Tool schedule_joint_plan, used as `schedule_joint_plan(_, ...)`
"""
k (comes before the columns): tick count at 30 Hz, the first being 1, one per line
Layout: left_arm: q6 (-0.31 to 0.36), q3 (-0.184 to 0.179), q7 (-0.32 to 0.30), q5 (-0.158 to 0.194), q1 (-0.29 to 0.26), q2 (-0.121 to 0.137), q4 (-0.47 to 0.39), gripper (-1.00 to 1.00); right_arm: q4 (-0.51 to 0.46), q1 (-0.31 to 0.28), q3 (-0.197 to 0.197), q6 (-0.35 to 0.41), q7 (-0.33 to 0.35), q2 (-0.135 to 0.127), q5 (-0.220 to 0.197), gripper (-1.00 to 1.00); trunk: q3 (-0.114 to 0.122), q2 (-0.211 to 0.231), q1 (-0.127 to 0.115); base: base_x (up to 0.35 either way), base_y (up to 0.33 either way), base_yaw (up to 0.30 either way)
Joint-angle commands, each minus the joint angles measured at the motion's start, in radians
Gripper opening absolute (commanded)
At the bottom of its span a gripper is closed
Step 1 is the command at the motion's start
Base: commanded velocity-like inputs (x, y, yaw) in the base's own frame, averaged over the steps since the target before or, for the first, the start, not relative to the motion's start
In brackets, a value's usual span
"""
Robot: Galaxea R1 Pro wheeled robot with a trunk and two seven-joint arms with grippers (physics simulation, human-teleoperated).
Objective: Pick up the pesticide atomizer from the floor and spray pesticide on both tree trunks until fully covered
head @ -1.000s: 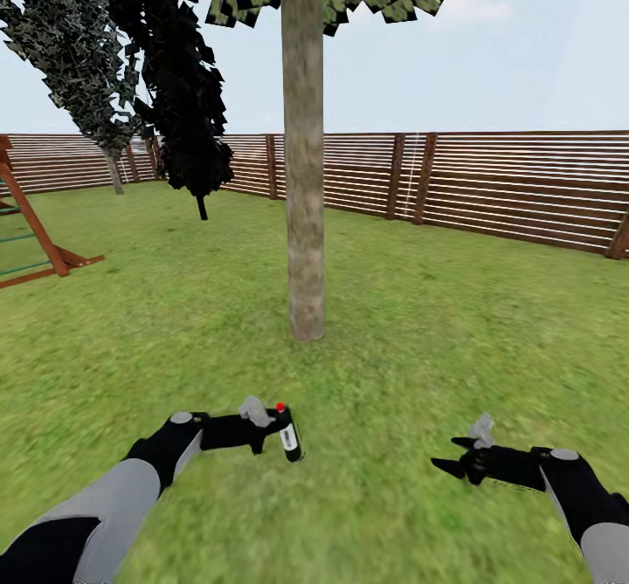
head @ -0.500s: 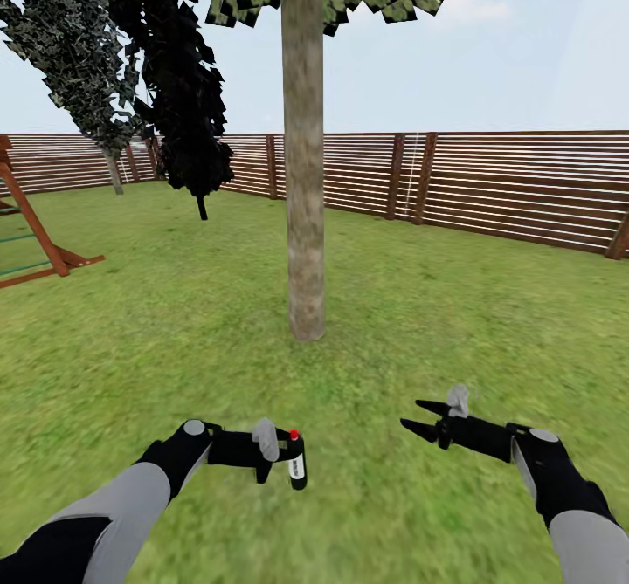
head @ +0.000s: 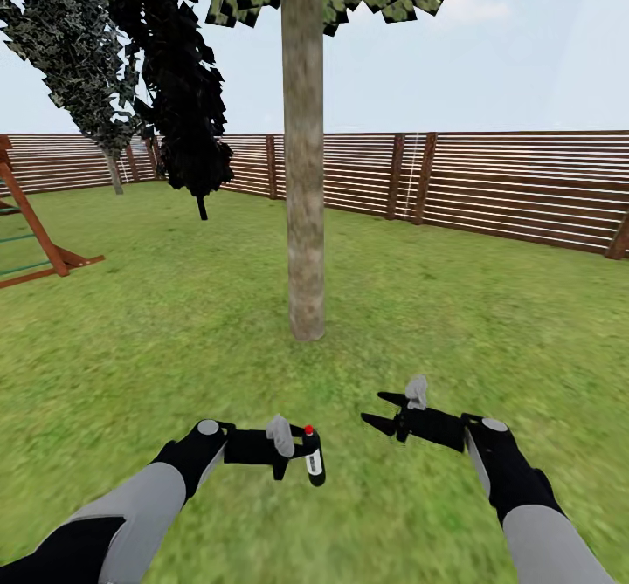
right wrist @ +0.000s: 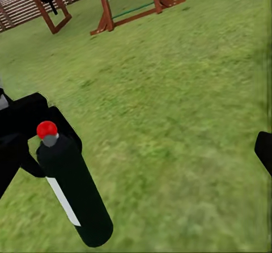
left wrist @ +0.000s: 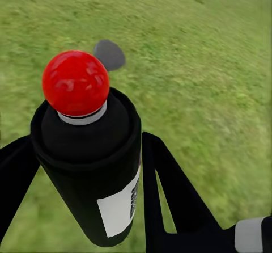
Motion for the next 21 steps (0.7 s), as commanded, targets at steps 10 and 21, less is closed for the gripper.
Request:
schedule_joint_plan(10, 0.003, 0.081, 0.002, -0.001, 0.000, -0.001, 0.000, -1.00, -0.018, -0.038, 0.110, 0.049, -0.236, 0.062, 0.005, 1.00, 0.000, 0.000, 0.000, 0.000, 0.000, 0.000)
schedule_joint_plan(21, 0.003, 0.083, 0.003, -0.001, 0.000, -0.003, 0.000, -1.00, -0.053, -0.073, 0.231, 0.097, -0.271, 0.110, -0.002, 1.00, 0.000, 0.000, 0.000, 0.000, 0.000, 0.000)
